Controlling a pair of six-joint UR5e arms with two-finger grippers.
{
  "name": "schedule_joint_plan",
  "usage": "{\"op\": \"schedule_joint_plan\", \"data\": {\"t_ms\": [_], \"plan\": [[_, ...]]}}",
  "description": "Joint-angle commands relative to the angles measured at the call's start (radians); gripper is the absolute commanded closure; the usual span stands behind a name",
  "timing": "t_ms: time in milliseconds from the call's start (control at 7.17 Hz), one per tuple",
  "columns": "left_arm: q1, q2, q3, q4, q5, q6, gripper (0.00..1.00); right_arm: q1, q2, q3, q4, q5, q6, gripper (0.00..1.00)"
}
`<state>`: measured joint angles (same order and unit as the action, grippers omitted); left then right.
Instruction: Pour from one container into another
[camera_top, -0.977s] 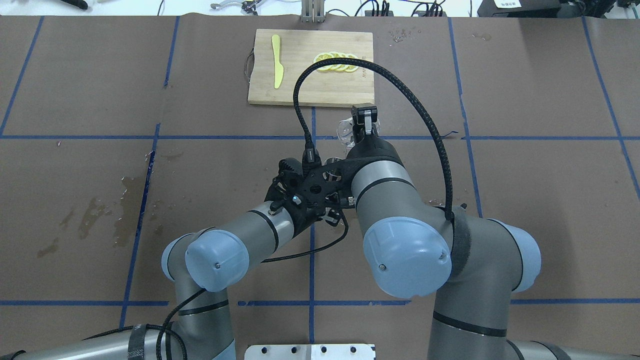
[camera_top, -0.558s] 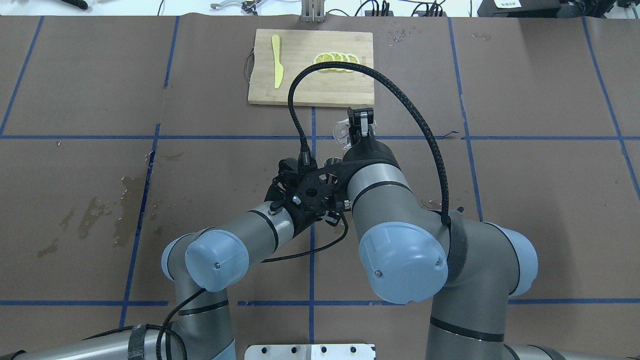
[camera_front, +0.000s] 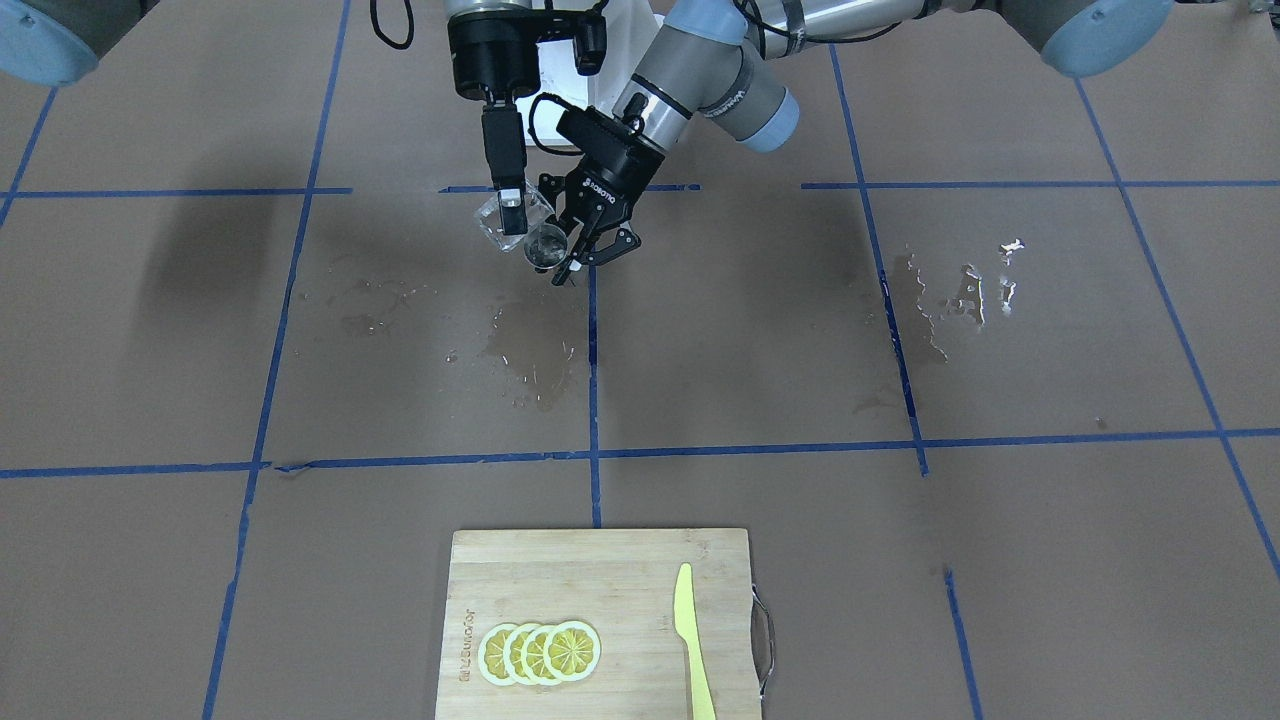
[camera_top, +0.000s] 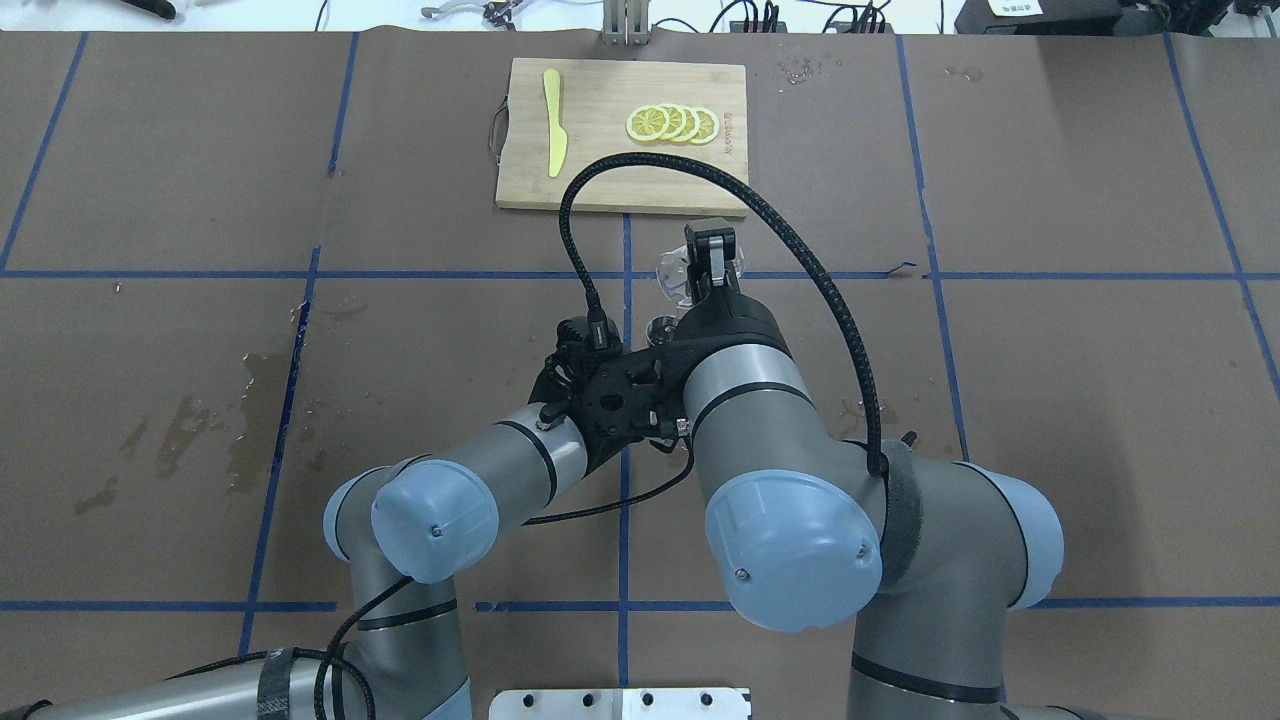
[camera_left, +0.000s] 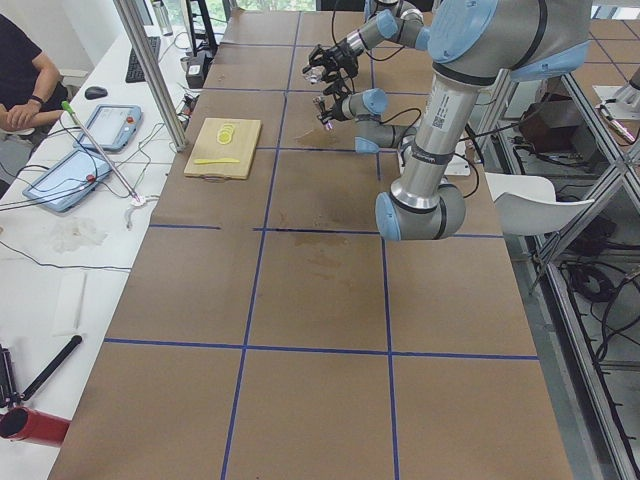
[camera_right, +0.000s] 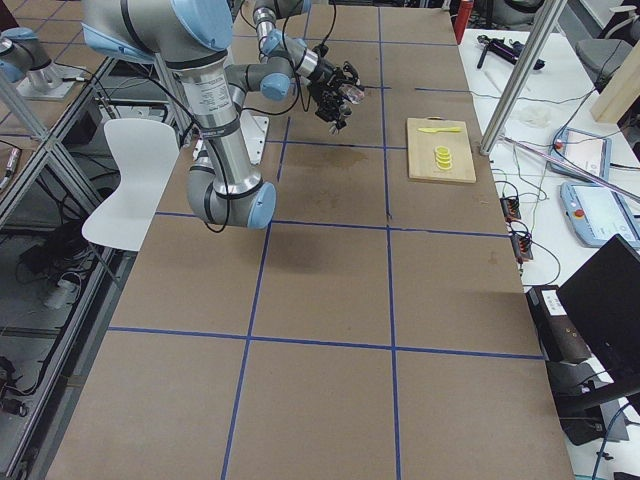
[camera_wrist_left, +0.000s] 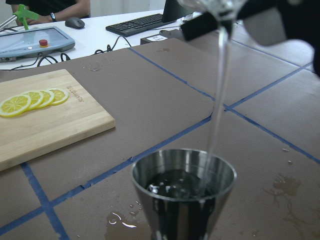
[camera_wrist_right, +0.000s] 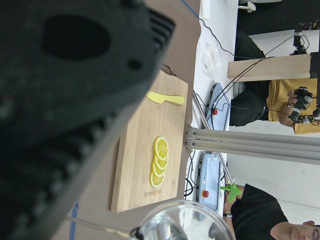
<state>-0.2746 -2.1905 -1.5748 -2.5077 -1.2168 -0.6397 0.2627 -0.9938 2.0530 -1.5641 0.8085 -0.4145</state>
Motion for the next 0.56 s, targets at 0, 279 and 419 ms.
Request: {"op": "schedule_joint_plan", "data": {"t_ms": [0, 279, 419], "plan": [[0.000, 0.000, 0.002, -0.011, 0.000, 0.000, 1.00, -0.003, 0.001, 0.002, 0.012, -0.002, 0.020, 1.00], [0.000, 0.000, 0.002, -0.022, -0.001, 0.000, 1.00, -0.002, 0.001, 0.025, 0.015, 0.000, 0.070, 1.00], [0.000, 0.000, 0.002, -0.023, -0.001, 0.000, 1.00, -0.002, 0.000, 0.024, 0.015, 0.001, 0.150, 1.00]]}}
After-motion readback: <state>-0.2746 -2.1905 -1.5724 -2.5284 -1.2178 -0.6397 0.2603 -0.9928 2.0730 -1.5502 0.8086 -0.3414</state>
